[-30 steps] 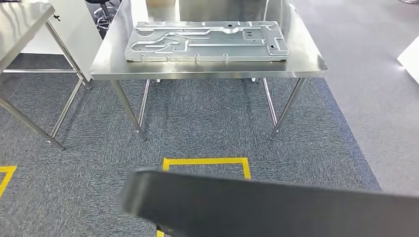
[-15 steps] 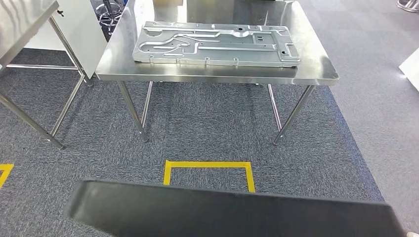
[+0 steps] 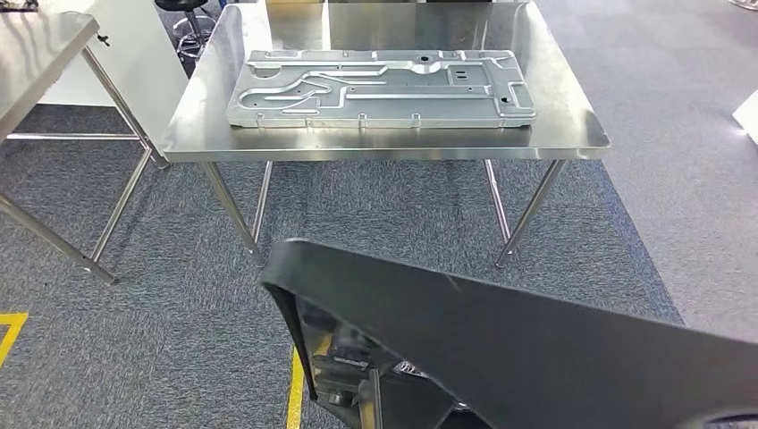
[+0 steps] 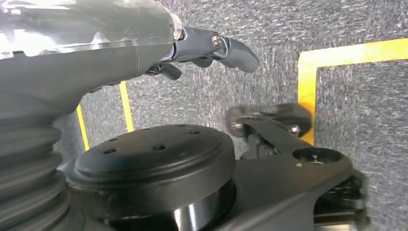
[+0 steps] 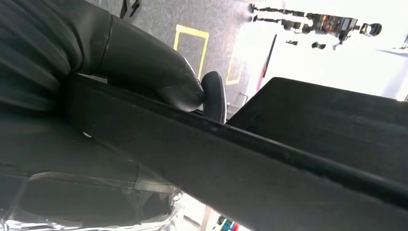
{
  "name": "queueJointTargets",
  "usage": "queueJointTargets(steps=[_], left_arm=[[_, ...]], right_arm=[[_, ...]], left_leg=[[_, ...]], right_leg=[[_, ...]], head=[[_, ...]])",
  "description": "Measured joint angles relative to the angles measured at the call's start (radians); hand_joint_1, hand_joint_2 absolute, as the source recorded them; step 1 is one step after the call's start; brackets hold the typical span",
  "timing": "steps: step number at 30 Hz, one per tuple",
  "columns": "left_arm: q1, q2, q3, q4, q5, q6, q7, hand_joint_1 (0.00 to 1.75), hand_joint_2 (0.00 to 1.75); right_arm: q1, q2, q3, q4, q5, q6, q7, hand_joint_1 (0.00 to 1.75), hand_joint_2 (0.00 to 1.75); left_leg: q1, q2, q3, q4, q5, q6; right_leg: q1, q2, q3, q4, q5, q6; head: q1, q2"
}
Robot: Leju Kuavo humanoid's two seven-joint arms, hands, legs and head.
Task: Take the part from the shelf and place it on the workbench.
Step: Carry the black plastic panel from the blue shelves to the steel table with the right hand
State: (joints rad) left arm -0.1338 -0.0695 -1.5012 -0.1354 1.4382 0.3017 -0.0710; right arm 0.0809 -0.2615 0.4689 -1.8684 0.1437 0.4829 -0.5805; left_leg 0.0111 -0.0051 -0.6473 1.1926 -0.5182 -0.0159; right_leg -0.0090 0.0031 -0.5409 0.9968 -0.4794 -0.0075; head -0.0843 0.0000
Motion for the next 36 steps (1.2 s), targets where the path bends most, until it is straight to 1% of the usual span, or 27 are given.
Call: queueJointTargets(steps=[1,2,3,7,8,9,11,12,13,14,16,17,18,20,22,23,24,25,26,27,28,29,31,32,33,34,36], left_arm=[[0.001,0.000,0.000,0.000,0.000,0.000,0.000,0.00,1.75],[0.002,0.000,0.000,0.000,0.000,0.000,0.001,0.00,1.75],[0.002,0.000,-0.001,0.000,0.000,0.000,0.001,0.00,1.75],[0.005,0.000,-0.002,0.000,0.000,0.000,-0.002,0.00,1.75],[0.005,0.000,-0.003,0.000,0.000,0.001,-0.003,0.00,1.75],[0.005,0.000,-0.003,0.000,0.000,0.001,-0.003,0.00,1.75],[0.005,0.000,-0.004,0.000,0.000,0.000,-0.004,0.00,1.75],[0.005,0.000,-0.005,0.000,0.000,0.000,-0.004,0.00,1.75],[0.006,0.000,-0.006,0.000,0.000,0.000,-0.004,0.00,1.75],[0.006,0.000,-0.008,0.000,0.000,0.000,-0.004,0.00,1.75],[0.006,0.000,-0.011,0.000,0.000,0.000,-0.004,0.00,1.75],[0.005,0.000,-0.012,0.000,-0.001,-0.001,-0.005,0.00,1.75],[0.005,0.000,-0.013,0.000,-0.001,-0.001,-0.006,0.00,1.75],[0.004,0.000,-0.015,0.000,-0.002,-0.001,-0.009,0.00,1.75],[0.004,0.000,-0.017,0.000,-0.003,-0.001,-0.009,0.00,1.75],[0.004,0.000,-0.018,0.000,-0.003,-0.001,-0.009,0.00,1.75],[0.003,0.000,-0.018,0.000,-0.003,-0.001,-0.009,0.00,1.75],[0.003,0.000,-0.018,0.000,-0.003,-0.001,-0.009,0.00,1.75],[0.003,0.000,-0.019,0.000,-0.003,-0.001,-0.009,0.00,1.75],[0.003,0.000,-0.019,0.000,-0.003,-0.001,-0.009,0.00,1.75],[0.002,0.000,-0.019,0.000,-0.003,-0.001,-0.010,0.00,1.75],[0.000,0.001,-0.019,0.000,-0.003,-0.001,-0.010,0.00,1.75],[0.002,0.001,-0.019,0.000,-0.003,-0.001,-0.009,0.00,1.75],[0.003,0.002,-0.019,0.000,-0.003,-0.001,-0.008,0.00,1.75],[0.004,0.002,-0.019,0.000,-0.003,0.000,-0.008,0.00,1.75],[0.004,0.002,-0.019,0.000,-0.003,0.000,-0.008,0.00,1.75],[0.004,0.002,-0.019,0.000,-0.003,0.000,-0.008,0.00,1.75]], right_arm=[[0.002,0.002,-0.005,0.000,0.000,0.001,0.000,1.75,1.75],[0.004,0.005,-0.011,-0.001,0.000,0.001,-0.001,1.75,1.75],[0.007,0.009,-0.017,-0.003,0.001,0.002,-0.001,1.75,1.75],[0.029,0.024,-0.039,-0.019,0.018,0.004,-0.003,1.75,1.75],[0.034,0.028,-0.044,-0.025,0.023,0.004,-0.004,1.75,1.75],[0.039,0.030,-0.049,-0.029,0.027,0.004,-0.006,1.75,1.75],[0.049,0.037,-0.059,-0.034,0.033,0.008,-0.008,1.75,1.75],[0.053,0.040,-0.064,-0.034,0.035,0.012,-0.008,1.75,1.75],[0.055,0.042,-0.068,-0.034,0.036,0.016,-0.008,1.75,1.75],[0.056,0.044,-0.073,-0.034,0.037,0.019,-0.008,1.75,1.75],[0.056,0.046,-0.083,-0.035,0.037,0.021,-0.008,1.75,1.75],[0.056,0.047,-0.088,-0.036,0.037,0.022,-0.008,1.75,1.75],[0.056,0.048,-0.091,-0.037,0.037,0.022,-0.008,1.75,1.75],[0.065,0.049,-0.099,-0.040,0.036,0.021,-0.014,1.75,1.75],[0.084,0.049,-0.107,-0.046,0.036,0.019,-0.026,1.75,1.75],[0.093,0.049,-0.111,-0.049,0.036,0.019,-0.033,1.75,1.75],[0.100,0.049,-0.113,-0.052,0.036,0.018,-0.038,1.75,1.75],[0.105,0.049,-0.114,-0.054,0.037,0.018,-0.041,1.75,1.75],[0.110,0.049,-0.115,-0.055,0.037,0.018,-0.043,1.75,1.75],[0.115,0.049,-0.116,-0.055,0.037,0.018,-0.044,1.75,1.75],[0.120,0.049,-0.116,-0.055,0.038,0.018,-0.044,1.75,1.75],[0.123,0.049,-0.117,-0.055,0.038,0.018,-0.044,1.75,1.75],[0.128,0.049,-0.118,-0.055,0.038,0.018,-0.044,1.75,1.75],[0.129,0.049,-0.119,-0.055,0.038,0.018,-0.044,1.75,1.75],[0.130,0.049,-0.120,-0.056,0.038,0.018,-0.044,1.75,1.75],[0.131,0.049,-0.121,-0.057,0.038,0.018,-0.044,1.75,1.75],[0.132,0.049,-0.123,-0.059,0.038,0.018,-0.044,1.75,1.75]], left_leg=[[-0.001,0.000,0.027,-0.067,0.033,0.003],[-0.001,0.000,0.050,-0.119,0.054,0.007],[-0.003,-0.001,0.063,-0.151,0.062,0.012],[-0.004,-0.003,0.074,-0.172,0.057,0.035],[-0.002,-0.002,0.077,-0.175,0.057,0.040],[0.000,-0.001,0.081,-0.178,0.057,0.044],[-0.001,0.001,0.084,-0.179,0.052,0.050],[-0.001,0.001,0.086,-0.179,0.049,0.050],[-0.001,0.000,0.089,-0.179,0.046,0.050],[-0.001,-0.001,0.095,-0.179,0.042,0.049],[-0.001,-0.003,0.108,-0.179,0.033,0.045],[-0.003,-0.003,0.112,-0.178,0.028,0.040],[-0.004,-0.003,0.114,-0.178,0.024,0.035],[-0.006,-0.003,0.117,-0.181,0.018,0.024],[-0.006,-0.002,0.122,-0.178,0.010,0.014],[-0.006,-0.001,0.116,-0.158,-0.004,0.010],[-0.006,-0.001,0.098,-0.115,-0.027,0.006],[-0.004,0.000,0.068,-0.050,-0.058,0.004],[-0.004,0.000,0.029,0.022,-0.087,0.002],[-0.003,0.000,-0.006,0.083,-0.104,0.000],[-0.003,0.000,-0.027,0.112,-0.100,-0.001],[-0.002,0.000,-0.029,0.101,-0.076,-0.002],[-0.001,0.000,0.016,-0.022,0.011,0.003],[-0.003,0.000,0.045,-0.089,0.041,0.007],[-0.004,0.000,0.065,-0.137,0.058,0.012],[-0.006,0.000,0.073,-0.160,0.059,0.017],[-0.008,-0.002,0.075,-0.166,0.054,0.027]], right_leg=[[0.002,0.002,0.007,0.002,-0.007,0.004],[0.003,0.003,0.011,0.004,-0.013,0.009],[0.005,0.004,0.013,0.006,-0.017,0.014],[0.002,0.003,0.012,0.016,-0.032,0.036],[0.001,0.003,0.000,0.044,-0.048,0.041],[-0.001,0.002,-0.025,0.092,-0.073,0.046],[-0.004,0.002,-0.101,0.229,-0.126,0.053],[-0.005,0.002,-0.135,0.280,-0.136,0.055],[-0.006,0.002,-0.153,0.298,-0.127,0.055],[-0.006,0.001,-0.150,0.275,-0.095,0.054],[-0.006,0.001,-0.100,0.145,-0.010,0.047],[-0.003,0.000,-0.074,0.080,0.018,0.042],[0.000,0.000,-0.058,0.040,0.030,0.037],[0.006,0.001,-0.051,0.019,0.025,0.027],[0.001,0.001,-0.042,0.011,0.023,0.016],[-0.002,0.000,-0.036,0.006,0.022,0.010],[-0.004,-0.001,-0.028,0.002,0.020,0.004],[-0.003,-0.002,-0.023,0.000,0.017,-0.001],[-0.001,-0.002,-0.019,0.001,0.013,-0.004],[0.000,-0.003,-0.015,0.001,0.009,-0.006],[0.001,-0.002,-0.010,0.001,0.005,-0.007],[0.002,-0.002,-0.004,0.002,0.000,-0.007],[0.003,0.001,0.012,0.003,-0.012,-0.003],[0.005,0.002,0.017,0.005,-0.018,0.001],[0.006,0.004,0.020,0.007,-0.023,0.006],[0.007,0.004,0.020,0.008,-0.026,0.011],[0.007,0.004,0.019,0.007,-0.029,0.022]], head=[[0.000,0.000],[0.000,0.000],[0.000,0.000],[0.000,0.000],[0.000,0.000],[0.000,0.000],[0.000,0.000],[0.000,0.000],[0.000,0.000],[0.000,0.000],[0.000,0.000],[0.000,0.000],[0.000,0.000],[0.000,0.000],[0.000,0.000],[0.000,0.000],[0.000,0.000],[0.000,0.000],[0.000,0.000],[0.000,0.000],[0.000,0.000],[0.000,0.000],[0.000,0.000],[0.000,0.000],[0.000,0.000],[0.000,0.000],[0.000,0.000]])
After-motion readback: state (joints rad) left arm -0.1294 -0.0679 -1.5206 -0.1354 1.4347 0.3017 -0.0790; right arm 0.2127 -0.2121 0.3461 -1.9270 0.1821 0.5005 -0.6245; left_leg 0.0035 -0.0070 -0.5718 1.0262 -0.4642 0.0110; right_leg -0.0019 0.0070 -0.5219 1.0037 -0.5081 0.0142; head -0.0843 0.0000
